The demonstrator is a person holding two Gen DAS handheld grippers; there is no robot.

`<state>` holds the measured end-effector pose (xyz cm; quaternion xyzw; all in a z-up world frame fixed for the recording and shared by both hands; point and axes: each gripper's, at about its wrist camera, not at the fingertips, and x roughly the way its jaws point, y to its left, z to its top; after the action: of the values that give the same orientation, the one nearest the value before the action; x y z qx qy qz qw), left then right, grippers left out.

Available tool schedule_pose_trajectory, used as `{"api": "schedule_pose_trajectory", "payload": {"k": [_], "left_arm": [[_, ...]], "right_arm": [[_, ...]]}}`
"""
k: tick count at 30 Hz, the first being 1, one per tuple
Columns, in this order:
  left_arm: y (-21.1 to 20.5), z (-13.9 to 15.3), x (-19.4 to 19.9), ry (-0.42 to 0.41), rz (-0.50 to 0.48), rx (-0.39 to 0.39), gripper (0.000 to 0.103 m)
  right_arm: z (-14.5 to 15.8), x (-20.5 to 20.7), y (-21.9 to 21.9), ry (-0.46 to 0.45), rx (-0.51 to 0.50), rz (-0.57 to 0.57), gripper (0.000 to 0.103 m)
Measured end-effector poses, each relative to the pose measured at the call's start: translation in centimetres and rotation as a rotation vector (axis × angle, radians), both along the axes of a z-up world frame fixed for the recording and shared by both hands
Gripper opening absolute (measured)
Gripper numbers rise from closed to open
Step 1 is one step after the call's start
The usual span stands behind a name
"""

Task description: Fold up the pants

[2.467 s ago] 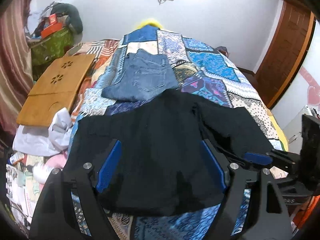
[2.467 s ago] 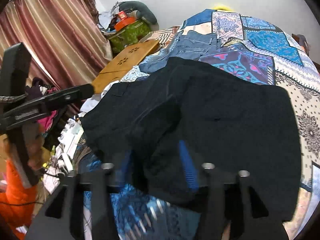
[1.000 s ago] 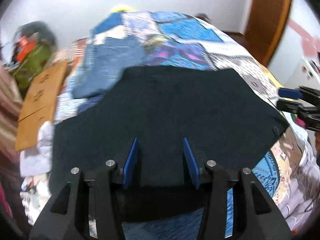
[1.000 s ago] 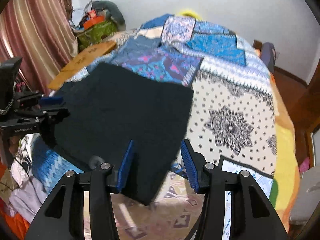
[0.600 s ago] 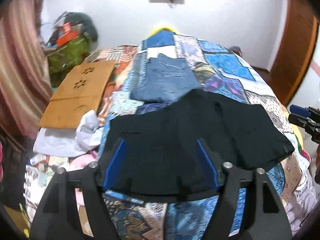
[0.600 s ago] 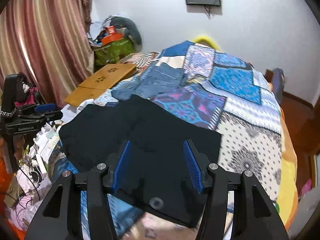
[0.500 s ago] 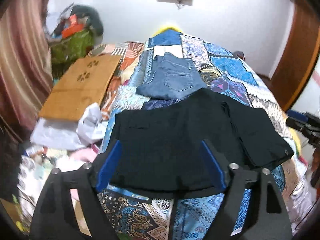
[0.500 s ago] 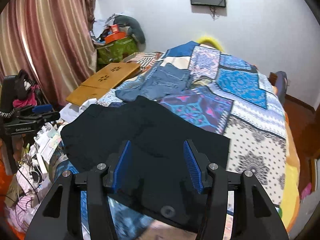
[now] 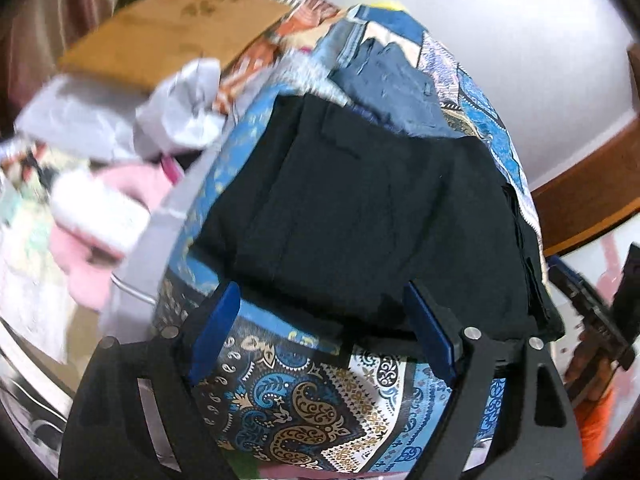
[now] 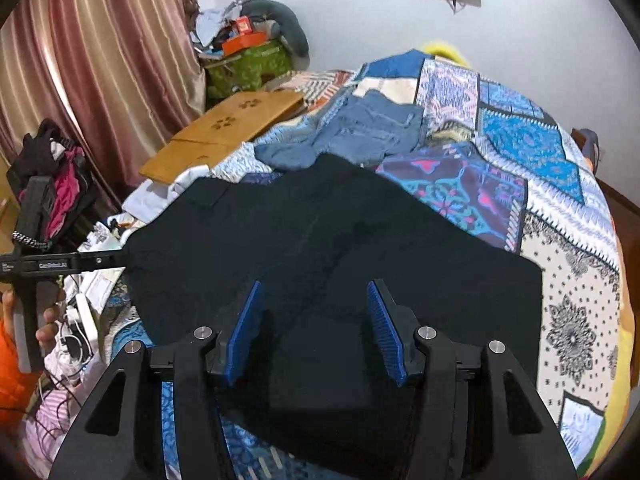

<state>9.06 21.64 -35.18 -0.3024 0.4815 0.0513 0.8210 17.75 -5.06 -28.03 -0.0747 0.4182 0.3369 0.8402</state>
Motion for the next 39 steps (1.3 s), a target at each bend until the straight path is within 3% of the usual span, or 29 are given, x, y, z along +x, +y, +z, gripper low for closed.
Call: {"api": "schedule_pose_trajectory", "payload": {"k": [4, 9, 14, 16, 18, 23, 31, 39], "left_arm": [[0.7, -1.7, 0.0, -0.006, 0.03, -0.106, 0.084], [1.1, -2.1, 1.3, -0.017, 0.039, -0.15, 0.086], [1.3, -2.4, 3.1, -0.017, 0.051, -0.136, 0.085], [1.3, -2.5, 3.6, -0.01, 0.062, -0.099, 0.073], [1.1, -2.4, 4.2, 0.02, 0.073, -0.011, 0.047], [0.2, -0.7, 4.3, -0.001, 0.051, 0.111, 0.028], [-1.4, 6.0, 4.1, -0.119, 0.004, 0.231, 0.025], [-7.8, 14.7, 5.4, -0.284, -0.108, 0.389, 0.024]], "right_arm": [[-1.9, 0.6, 0.6, 0.058, -0.024, 0.01, 0.05], [-3.0, 0.9, 0.3, 0.125, 0.017, 0.008, 0.052], [-2.9, 0.5, 0.3, 0.117, 0.016, 0.026, 0.054], [-3.0, 0.4, 0.3, 0.118, 0.022, 0.026, 0.054], [-3.1, 0.4, 0.2, 0.124, 0.034, 0.025, 0.054], [-2.9, 0.4, 0.0, 0.125, 0.047, 0.012, 0.054], [-0.6, 0.1, -3.5, 0.102, 0.113, -0.073, 0.054], [1.6, -0.4, -11.0, 0.034, 0.134, -0.225, 0.054]]}}
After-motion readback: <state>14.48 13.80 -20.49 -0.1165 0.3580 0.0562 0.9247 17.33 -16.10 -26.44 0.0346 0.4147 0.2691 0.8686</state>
